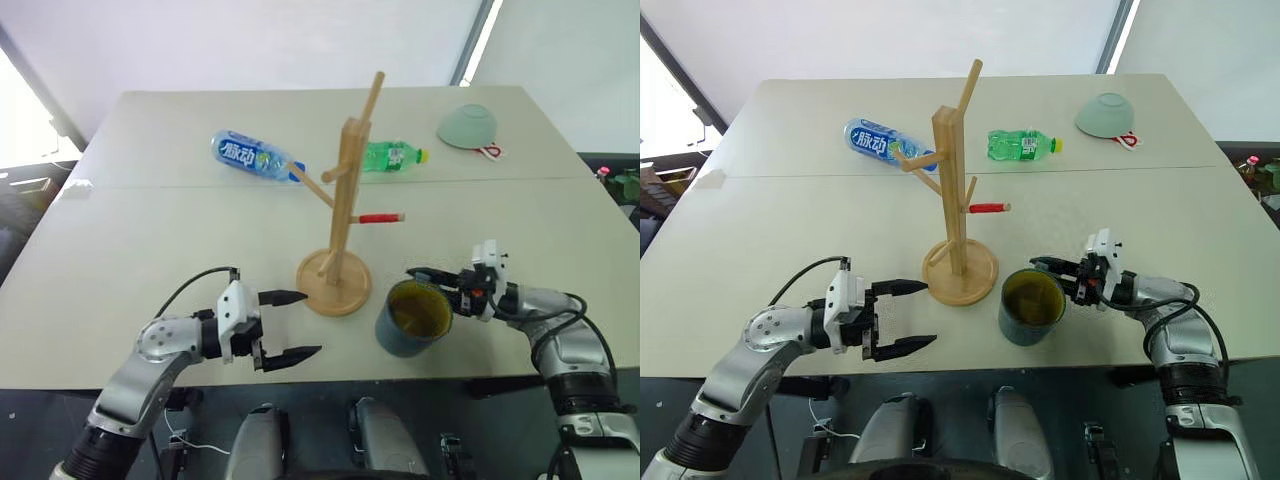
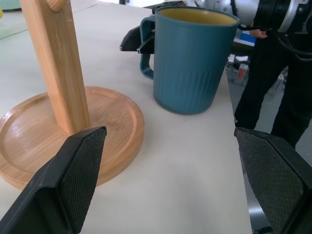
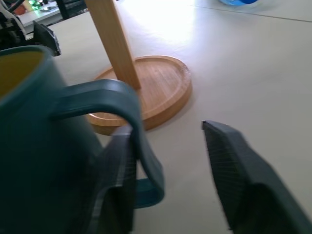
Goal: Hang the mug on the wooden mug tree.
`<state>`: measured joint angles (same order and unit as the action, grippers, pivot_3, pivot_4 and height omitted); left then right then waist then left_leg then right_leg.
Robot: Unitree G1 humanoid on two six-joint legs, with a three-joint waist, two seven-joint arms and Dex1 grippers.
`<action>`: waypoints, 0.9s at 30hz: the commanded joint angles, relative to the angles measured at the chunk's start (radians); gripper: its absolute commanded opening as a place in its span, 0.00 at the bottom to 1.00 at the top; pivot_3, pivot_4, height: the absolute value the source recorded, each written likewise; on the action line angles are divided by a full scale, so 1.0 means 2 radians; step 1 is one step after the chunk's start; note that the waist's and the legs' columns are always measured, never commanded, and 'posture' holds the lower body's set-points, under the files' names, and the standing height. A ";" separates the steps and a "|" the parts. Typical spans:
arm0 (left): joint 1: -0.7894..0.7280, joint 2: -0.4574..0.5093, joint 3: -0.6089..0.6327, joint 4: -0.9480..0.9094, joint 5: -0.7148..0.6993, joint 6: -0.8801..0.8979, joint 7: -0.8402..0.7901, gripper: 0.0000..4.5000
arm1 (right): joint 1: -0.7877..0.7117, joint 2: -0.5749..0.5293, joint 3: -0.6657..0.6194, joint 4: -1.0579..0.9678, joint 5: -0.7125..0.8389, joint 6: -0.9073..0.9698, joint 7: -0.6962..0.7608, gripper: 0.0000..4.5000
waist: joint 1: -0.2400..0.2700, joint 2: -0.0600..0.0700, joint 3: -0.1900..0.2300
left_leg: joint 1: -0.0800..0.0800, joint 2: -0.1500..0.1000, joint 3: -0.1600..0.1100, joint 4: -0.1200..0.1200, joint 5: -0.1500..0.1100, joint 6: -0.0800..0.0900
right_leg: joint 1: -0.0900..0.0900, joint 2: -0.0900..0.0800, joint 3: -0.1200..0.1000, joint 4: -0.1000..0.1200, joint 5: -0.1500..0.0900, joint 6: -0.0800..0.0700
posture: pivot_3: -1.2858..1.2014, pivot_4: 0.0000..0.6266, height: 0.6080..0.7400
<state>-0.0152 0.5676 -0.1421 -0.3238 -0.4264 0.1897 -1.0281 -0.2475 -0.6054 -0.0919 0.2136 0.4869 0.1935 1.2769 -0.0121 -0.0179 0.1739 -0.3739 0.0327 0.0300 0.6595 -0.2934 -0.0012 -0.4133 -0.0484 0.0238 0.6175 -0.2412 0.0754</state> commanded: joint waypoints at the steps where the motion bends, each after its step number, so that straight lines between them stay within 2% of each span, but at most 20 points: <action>1: -0.009 -0.001 0.007 -0.020 -0.010 0.003 0.004 1.00 | 0.005 0.001 -0.004 -0.047 0.019 0.020 -0.006 0.01 | 0.000 0.000 0.000 | 0.000 0.000 0.000 0.000 0.000 0.000 | 0.000 0.000 0.000 0.000 0.000 0.000 | 0.52 0.24 1.00; 9: -0.019 -0.006 0.003 -0.020 -0.009 0.009 0.007 1.00 | 0.047 -0.019 -0.033 -0.141 0.003 0.018 -0.062 0.01 | 0.001 0.000 0.000 | 0.000 0.000 0.000 0.001 0.000 0.000 | 0.000 0.000 0.000 0.000 0.000 0.000 | 0.52 0.24 1.00; 14: -0.036 -0.012 -0.001 -0.007 -0.005 0.004 0.000 1.00 | 0.061 -0.081 -0.068 -0.233 -0.038 -0.008 -0.094 0.01 | 0.001 0.000 0.000 | 0.000 0.000 0.000 0.002 0.000 0.000 | 0.000 0.000 0.000 0.000 0.000 0.000 | 0.52 0.24 1.00; 18: -0.058 -0.017 0.000 0.011 -0.007 0.002 -0.007 1.00 | 0.036 -0.127 -0.083 -0.287 -0.042 0.002 -0.108 0.01 | -0.001 0.000 0.000 | 0.000 0.000 0.000 0.002 0.000 0.000 | 0.000 0.001 0.000 0.000 0.000 0.000 | 0.52 0.24 1.00; 27: -0.097 -0.030 0.023 0.025 -0.028 0.011 -0.008 1.00 | -0.010 -0.189 -0.076 -0.312 -0.036 0.022 -0.092 0.01 | 0.001 0.000 0.001 | -0.001 0.000 0.000 0.002 0.000 0.000 | 0.000 0.001 0.000 0.000 0.000 0.000 | 0.52 0.24 1.00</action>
<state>-0.1952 0.5055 -0.1275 -0.2541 -0.4572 0.2120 -1.0425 -0.2465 -0.9630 -0.2284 -0.3768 0.3929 0.2323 1.0879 -0.0107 -0.0186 0.1750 -0.3752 0.0319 0.0293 0.6632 -0.2935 -0.0012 -0.4125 -0.0465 0.0235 0.6178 -0.2413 0.0754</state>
